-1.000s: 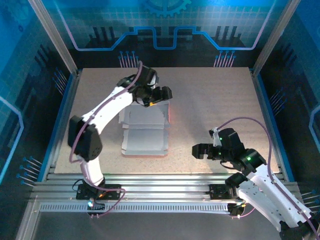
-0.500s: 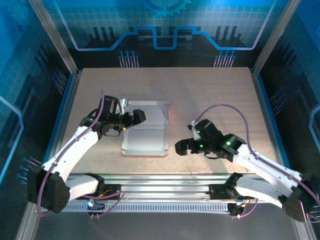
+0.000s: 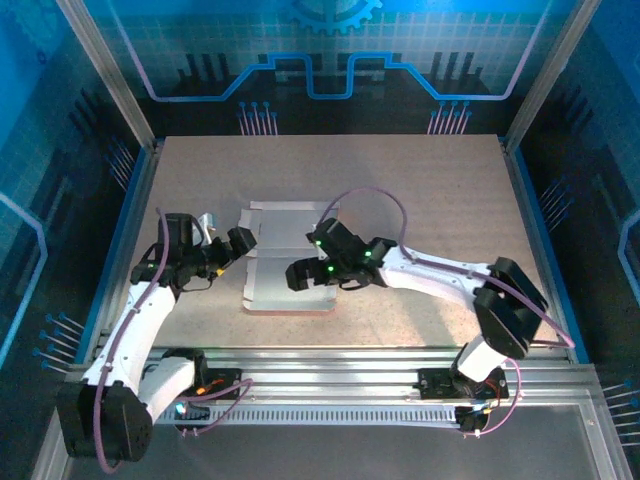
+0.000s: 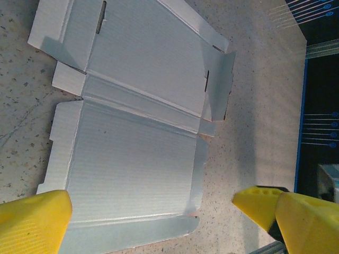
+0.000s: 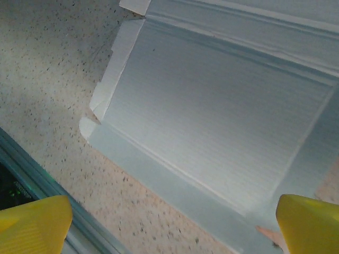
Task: Fold the paper box
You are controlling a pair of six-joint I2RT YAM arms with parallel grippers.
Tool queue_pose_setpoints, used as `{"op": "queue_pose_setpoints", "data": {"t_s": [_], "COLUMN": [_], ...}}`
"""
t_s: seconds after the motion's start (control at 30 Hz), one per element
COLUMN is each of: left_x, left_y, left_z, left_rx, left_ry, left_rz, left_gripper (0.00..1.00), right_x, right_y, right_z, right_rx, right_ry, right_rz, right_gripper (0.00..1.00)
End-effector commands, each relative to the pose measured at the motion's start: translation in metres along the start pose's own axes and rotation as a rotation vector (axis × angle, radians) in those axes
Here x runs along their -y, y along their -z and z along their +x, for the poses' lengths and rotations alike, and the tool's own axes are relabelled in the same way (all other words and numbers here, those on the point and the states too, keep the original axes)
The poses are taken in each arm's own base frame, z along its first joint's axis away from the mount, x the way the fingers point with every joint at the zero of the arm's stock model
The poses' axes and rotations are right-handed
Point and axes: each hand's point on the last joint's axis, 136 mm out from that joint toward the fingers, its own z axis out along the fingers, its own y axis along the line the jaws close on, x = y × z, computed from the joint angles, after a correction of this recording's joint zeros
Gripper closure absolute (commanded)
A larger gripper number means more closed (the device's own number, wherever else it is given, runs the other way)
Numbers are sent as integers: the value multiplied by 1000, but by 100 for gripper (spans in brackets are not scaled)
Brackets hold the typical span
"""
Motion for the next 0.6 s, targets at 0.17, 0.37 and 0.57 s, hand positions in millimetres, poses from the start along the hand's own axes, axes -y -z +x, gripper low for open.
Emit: {"op": "queue_pose_setpoints", "data": {"t_s": [0.17,0.37,0.57], "left_x": [0,-6,-8], "left_y": [-2,-3,-8], "left_z": [8,12,11], "left_rx": [-22,-15,-5], "left_ry": [35,28,36], "left_rz": [62,52,68], "left_gripper": [1,1,1], "right_x": [-8,12,36], "right_y": [-41,-59,-58], "right_z": [5,21,39], "right_rx": [-60,-115,-133], "right_ry": [-41,-93,-115], "right_rz": [-38,-23,22], "right_gripper": [0,0,0]}}
